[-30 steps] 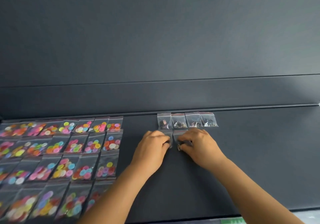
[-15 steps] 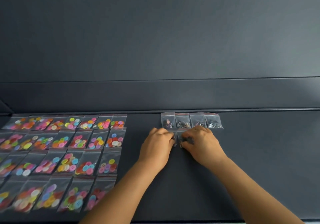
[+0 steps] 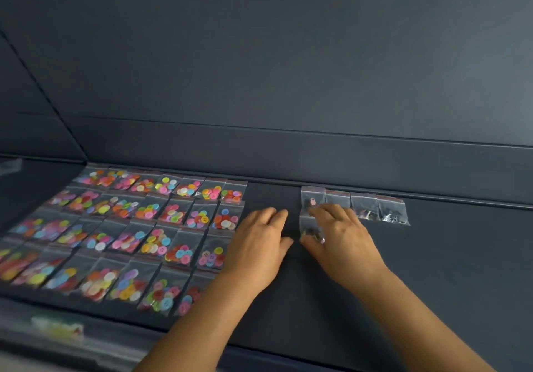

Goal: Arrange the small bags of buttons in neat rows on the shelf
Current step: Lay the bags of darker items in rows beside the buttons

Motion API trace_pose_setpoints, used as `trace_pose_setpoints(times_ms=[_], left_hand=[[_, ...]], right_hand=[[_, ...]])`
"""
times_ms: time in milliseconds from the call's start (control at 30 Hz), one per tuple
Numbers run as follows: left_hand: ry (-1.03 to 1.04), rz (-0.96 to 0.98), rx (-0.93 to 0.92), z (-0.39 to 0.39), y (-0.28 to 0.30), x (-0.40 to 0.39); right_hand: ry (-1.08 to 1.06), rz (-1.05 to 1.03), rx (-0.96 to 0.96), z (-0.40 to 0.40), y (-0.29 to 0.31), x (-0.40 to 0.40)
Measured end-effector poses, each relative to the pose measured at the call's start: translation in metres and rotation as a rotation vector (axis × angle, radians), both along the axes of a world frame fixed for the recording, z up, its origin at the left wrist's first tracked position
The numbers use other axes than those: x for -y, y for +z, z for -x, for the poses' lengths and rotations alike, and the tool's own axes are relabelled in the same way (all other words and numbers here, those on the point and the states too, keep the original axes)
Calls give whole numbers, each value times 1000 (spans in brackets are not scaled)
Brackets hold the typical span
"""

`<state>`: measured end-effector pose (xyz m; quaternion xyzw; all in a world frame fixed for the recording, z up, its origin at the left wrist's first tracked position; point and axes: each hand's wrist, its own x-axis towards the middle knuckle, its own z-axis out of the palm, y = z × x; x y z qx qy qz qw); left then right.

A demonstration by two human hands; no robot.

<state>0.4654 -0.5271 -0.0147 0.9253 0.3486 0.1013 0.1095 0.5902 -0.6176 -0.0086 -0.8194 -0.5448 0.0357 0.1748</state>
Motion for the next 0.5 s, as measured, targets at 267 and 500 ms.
trace_pose_setpoints(times_ms=[267,500], left_hand=[[161,-10,28,90,9,-30],[240,-26,61,205,17,-73]], right_hand=[[154,17,24,76,8,-47],[254,-6,-4,187,15,-106]])
